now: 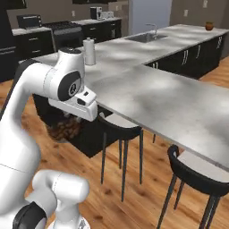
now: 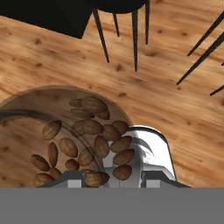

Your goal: Pick the jar and candle from the dining table and place them in the open cabinet. Close the cabinet after placing the objects.

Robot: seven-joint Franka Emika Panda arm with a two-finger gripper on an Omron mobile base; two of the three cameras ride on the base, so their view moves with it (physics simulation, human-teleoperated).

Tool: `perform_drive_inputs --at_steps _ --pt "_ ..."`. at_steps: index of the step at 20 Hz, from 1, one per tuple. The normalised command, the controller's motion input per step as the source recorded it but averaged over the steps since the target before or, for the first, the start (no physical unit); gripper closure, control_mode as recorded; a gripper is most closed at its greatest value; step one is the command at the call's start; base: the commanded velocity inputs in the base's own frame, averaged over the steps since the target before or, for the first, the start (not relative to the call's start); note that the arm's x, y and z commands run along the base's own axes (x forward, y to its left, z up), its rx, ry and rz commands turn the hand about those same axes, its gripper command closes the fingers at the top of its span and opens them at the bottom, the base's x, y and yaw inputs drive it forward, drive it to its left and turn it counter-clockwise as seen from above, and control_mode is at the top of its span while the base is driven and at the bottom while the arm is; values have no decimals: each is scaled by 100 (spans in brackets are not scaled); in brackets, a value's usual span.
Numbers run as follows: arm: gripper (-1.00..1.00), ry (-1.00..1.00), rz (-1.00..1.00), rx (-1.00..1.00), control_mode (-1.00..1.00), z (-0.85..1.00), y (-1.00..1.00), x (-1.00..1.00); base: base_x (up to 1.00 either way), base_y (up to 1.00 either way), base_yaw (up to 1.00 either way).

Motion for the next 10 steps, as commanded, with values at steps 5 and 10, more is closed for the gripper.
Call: perform_drive_inputs --at_steps 5,10 --pt "100 0 0 0 100 0 0 0 24 7 88" --pt "100 0 0 0 100 0 0 0 17 2 19"
